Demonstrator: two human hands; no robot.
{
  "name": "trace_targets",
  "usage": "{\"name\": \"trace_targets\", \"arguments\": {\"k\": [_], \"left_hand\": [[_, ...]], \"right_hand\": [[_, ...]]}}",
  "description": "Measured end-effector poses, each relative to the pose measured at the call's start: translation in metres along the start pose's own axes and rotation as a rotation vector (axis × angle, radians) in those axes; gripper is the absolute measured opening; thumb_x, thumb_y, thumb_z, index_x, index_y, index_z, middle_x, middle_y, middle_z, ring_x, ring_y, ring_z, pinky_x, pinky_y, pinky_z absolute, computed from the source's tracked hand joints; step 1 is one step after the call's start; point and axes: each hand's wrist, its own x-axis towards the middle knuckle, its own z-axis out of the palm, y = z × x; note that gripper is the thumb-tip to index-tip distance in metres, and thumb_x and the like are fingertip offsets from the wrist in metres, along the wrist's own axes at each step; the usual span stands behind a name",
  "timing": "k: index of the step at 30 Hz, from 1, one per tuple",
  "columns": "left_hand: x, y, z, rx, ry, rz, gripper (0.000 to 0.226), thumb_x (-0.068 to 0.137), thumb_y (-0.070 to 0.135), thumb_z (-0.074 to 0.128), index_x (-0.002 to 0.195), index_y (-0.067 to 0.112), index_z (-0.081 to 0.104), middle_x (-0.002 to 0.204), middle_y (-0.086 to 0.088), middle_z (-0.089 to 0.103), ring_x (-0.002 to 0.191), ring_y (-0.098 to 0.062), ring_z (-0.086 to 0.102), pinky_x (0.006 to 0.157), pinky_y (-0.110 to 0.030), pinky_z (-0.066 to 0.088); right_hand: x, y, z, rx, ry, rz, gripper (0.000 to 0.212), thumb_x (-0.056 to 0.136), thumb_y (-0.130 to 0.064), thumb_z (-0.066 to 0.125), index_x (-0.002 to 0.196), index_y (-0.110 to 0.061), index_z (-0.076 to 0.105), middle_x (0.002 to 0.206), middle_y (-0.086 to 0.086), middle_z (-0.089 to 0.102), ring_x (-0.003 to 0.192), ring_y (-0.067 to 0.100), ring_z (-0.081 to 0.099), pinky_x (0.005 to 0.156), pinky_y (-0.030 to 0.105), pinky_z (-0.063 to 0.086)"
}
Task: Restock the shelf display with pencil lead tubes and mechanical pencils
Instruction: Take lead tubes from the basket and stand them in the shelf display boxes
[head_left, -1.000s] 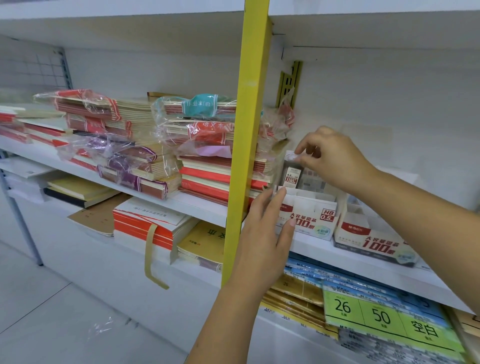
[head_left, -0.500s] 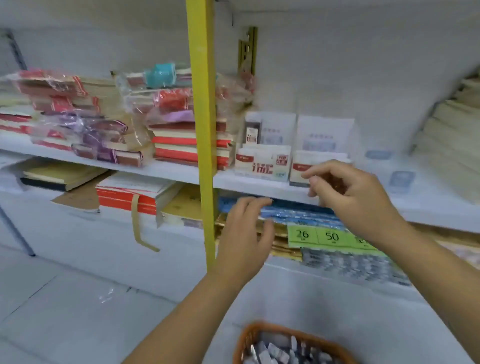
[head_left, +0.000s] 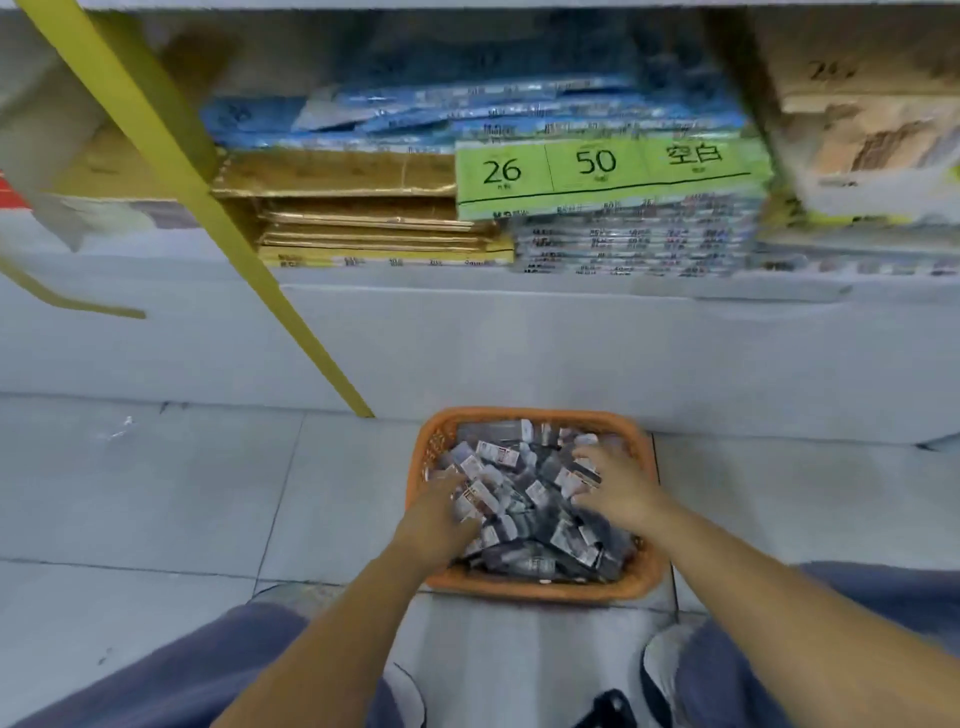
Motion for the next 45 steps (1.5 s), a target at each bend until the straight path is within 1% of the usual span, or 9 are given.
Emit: {"name": "trace_targets", "arguments": {"k": [4, 13, 21, 27, 32, 36, 39, 42, 45], "left_hand": [[0.017, -0.017, 0.025, 0.032, -0.059, -0.126, 0.061, 0.086, 0.016, 0.076, 0.141, 0.021, 0.050, 0.138, 0.002, 0.053, 0.135, -0.024, 0.047, 0.112, -0.030, 0.038], [0.034, -0.030, 0.053, 0.100, 0.039, -0.225, 0.073, 0.078, 0.020, 0.084, 0.141, 0.019, 0.047, 0.144, -0.001, 0.036, 0.125, -0.023, 0.051, 0.111, -0.037, 0.041], [0.046, -0.028, 0.048, 0.348, 0.051, -0.185, 0.058, 0.081, 0.052, 0.074, 0.128, 0.023, 0.056, 0.130, 0.000, 0.042, 0.123, -0.021, 0.043, 0.107, -0.036, 0.039], [0.039, -0.025, 0.052, 0.384, -0.051, -0.118, 0.063, 0.084, 0.049, 0.074, 0.137, 0.024, 0.052, 0.140, -0.001, 0.035, 0.131, -0.023, 0.034, 0.113, -0.037, 0.036], [0.039, -0.025, 0.049, 0.394, -0.033, -0.096, 0.042, 0.083, 0.048, 0.075, 0.117, 0.028, 0.062, 0.127, 0.003, 0.052, 0.118, -0.020, 0.045, 0.104, -0.035, 0.042], [0.038, -0.027, 0.050, 0.222, -0.043, -0.166, 0.043, 0.084, 0.039, 0.077, 0.123, 0.031, 0.062, 0.121, 0.001, 0.059, 0.105, -0.016, 0.056, 0.101, -0.036, 0.049], [0.040, -0.028, 0.050, 0.094, -0.031, -0.165, 0.042, 0.089, 0.030, 0.074, 0.129, 0.022, 0.064, 0.113, 0.002, 0.067, 0.108, -0.016, 0.058, 0.096, -0.031, 0.050], [0.041, -0.030, 0.045, -0.037, 0.028, -0.192, 0.024, 0.096, 0.024, 0.066, 0.120, 0.020, 0.069, 0.105, 0.004, 0.070, 0.079, 0.002, 0.057, 0.063, -0.007, 0.040], [0.042, -0.029, 0.037, -0.278, 0.056, -0.249, 0.031, 0.097, 0.025, 0.064, 0.128, 0.024, 0.064, 0.109, 0.012, 0.066, 0.082, 0.007, 0.057, 0.066, -0.007, 0.043]], "right_hand": [[0.009, 0.029, 0.027, -0.097, 0.101, 0.075, 0.087, 0.075, -0.034, 0.081, 0.147, -0.027, 0.034, 0.156, 0.008, 0.027, 0.136, 0.029, 0.038, 0.106, 0.033, 0.034], [0.022, 0.030, 0.046, -0.139, 0.158, 0.054, 0.069, 0.075, -0.042, 0.078, 0.133, -0.019, 0.048, 0.135, 0.007, 0.046, 0.127, 0.026, 0.040, 0.105, 0.038, 0.035], [0.021, 0.015, 0.048, -0.091, 0.216, 0.028, 0.058, 0.073, -0.030, 0.081, 0.122, -0.019, 0.050, 0.127, 0.002, 0.050, 0.118, 0.020, 0.044, 0.102, 0.034, 0.040], [0.025, 0.013, 0.036, -0.195, 0.119, 0.071, 0.062, 0.068, -0.043, 0.083, 0.118, -0.020, 0.056, 0.118, 0.001, 0.052, 0.112, 0.020, 0.048, 0.097, 0.035, 0.043], [0.024, 0.005, 0.036, -0.074, 0.139, 0.044, 0.032, 0.078, -0.029, 0.078, 0.096, -0.027, 0.051, 0.102, -0.006, 0.061, 0.078, 0.008, 0.053, 0.061, 0.025, 0.039], [0.021, -0.002, 0.038, 0.132, 0.088, 0.013, 0.047, 0.087, -0.024, 0.069, 0.131, -0.022, 0.052, 0.122, -0.007, 0.059, 0.097, 0.006, 0.051, 0.078, 0.024, 0.041], [0.020, -0.008, 0.031, 0.295, 0.089, 0.045, 0.051, 0.088, -0.025, 0.069, 0.135, -0.023, 0.051, 0.132, -0.004, 0.057, 0.108, 0.008, 0.053, 0.084, 0.022, 0.045], [0.018, -0.018, 0.020, 0.477, 0.080, 0.107, 0.059, 0.087, -0.029, 0.070, 0.141, -0.024, 0.046, 0.139, -0.002, 0.053, 0.118, 0.015, 0.054, 0.094, 0.031, 0.048], [0.016, -0.027, 0.015, 0.523, 0.042, 0.096, 0.061, 0.085, -0.031, 0.071, 0.141, -0.024, 0.047, 0.139, -0.001, 0.054, 0.126, 0.019, 0.051, 0.104, 0.035, 0.040]]}}
